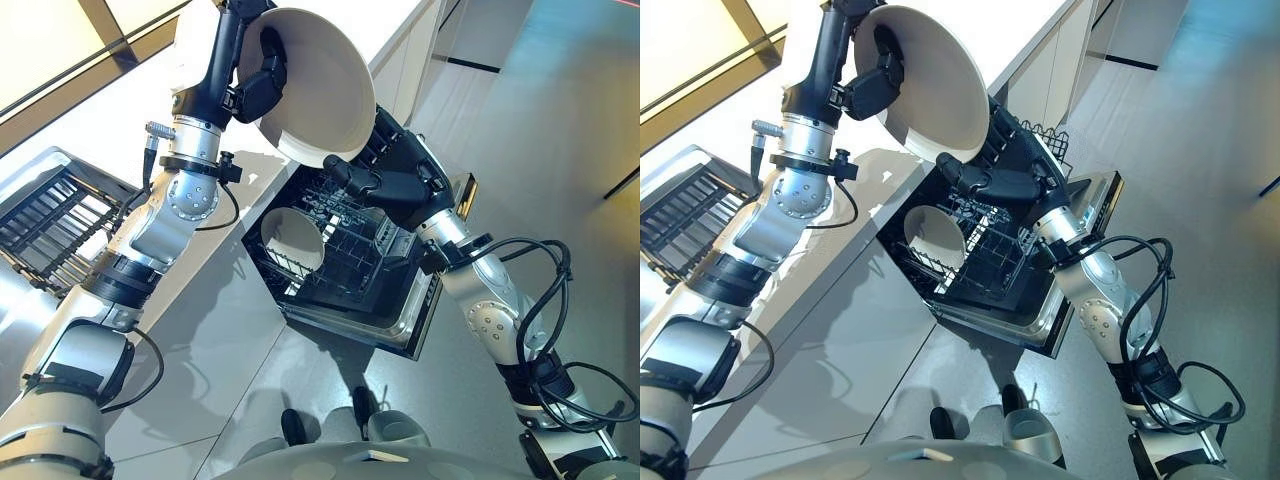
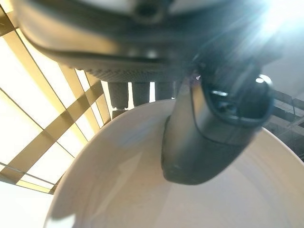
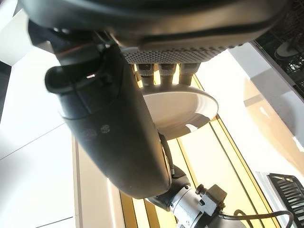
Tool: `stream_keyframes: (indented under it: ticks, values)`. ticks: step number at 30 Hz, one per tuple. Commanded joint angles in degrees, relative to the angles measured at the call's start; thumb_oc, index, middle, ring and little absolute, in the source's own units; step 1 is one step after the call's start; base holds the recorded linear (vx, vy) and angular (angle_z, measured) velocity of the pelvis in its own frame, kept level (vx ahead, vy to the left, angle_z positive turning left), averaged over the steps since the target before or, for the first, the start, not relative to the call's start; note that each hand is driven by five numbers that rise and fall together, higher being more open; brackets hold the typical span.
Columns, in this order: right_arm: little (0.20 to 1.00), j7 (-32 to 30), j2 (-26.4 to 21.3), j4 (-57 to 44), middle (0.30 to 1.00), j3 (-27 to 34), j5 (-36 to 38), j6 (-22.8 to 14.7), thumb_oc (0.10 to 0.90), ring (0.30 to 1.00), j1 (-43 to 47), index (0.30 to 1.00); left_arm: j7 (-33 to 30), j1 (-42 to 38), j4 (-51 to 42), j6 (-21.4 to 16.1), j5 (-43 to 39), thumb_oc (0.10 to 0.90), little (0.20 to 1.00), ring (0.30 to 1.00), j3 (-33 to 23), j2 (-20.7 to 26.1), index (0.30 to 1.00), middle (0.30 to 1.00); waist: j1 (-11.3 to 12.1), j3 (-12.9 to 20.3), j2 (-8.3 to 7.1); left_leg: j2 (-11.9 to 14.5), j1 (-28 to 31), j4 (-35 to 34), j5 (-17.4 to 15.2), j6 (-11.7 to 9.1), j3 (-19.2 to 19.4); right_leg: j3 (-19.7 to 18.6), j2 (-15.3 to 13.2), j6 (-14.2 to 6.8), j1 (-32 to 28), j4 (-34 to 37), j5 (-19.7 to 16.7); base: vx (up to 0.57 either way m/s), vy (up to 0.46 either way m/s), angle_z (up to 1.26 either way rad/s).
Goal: Pick up plates and place into dishwasher.
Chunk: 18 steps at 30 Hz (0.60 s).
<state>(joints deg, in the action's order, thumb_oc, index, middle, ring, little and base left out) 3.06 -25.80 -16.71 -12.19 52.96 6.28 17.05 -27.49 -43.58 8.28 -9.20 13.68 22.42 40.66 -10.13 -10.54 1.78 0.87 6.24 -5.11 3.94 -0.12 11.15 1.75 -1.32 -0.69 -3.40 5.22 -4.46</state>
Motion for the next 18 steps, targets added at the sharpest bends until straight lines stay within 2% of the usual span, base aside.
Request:
stream_keyframes:
  ticks: [1,12,18]
  values:
    - [0.900,4.5,3.9,-5.7,0.900,-0.4,4.7,-3.7,0.800,0.900,6.2,0.900,-5.0,-10.0,3.9,-4.8,2.9,0.100,0.200,0.300,1.6,0.0,0.300,0.300,-1.0,8.5,-0.53,0.0,2.0,0.1,-4.5,-1.9,0.4,1.7,-1.7,-5.3,-1.2,-0.5,1.1,0.00,0.000,0.00]
    - [0.900,5.8,5.2,-5.8,0.900,0.2,4.9,-3.2,0.800,0.900,5.3,0.900,-4.9,-8.2,7.4,-7.4,1.0,0.100,0.200,0.300,2.4,-2.9,0.300,0.300,-1.7,8.6,-0.59,0.3,2.3,0.1,-4.3,-1.8,1.2,1.0,-1.4,-5.2,-1.1,-0.5,0.9,0.01,0.003,-0.03]
    - [0.900,4.7,6.2,-5.5,0.900,0.2,4.3,-3.7,0.800,0.900,5.7,0.900,-4.1,-7.7,6.6,-7.2,0.8,0.100,0.200,0.300,3.1,-5.8,0.300,0.300,-1.7,8.5,-0.77,0.4,2.4,0.1,-4.4,-1.7,1.3,1.0,-1.5,-5.2,-1.2,-0.5,0.9,0.00,0.002,-0.01]
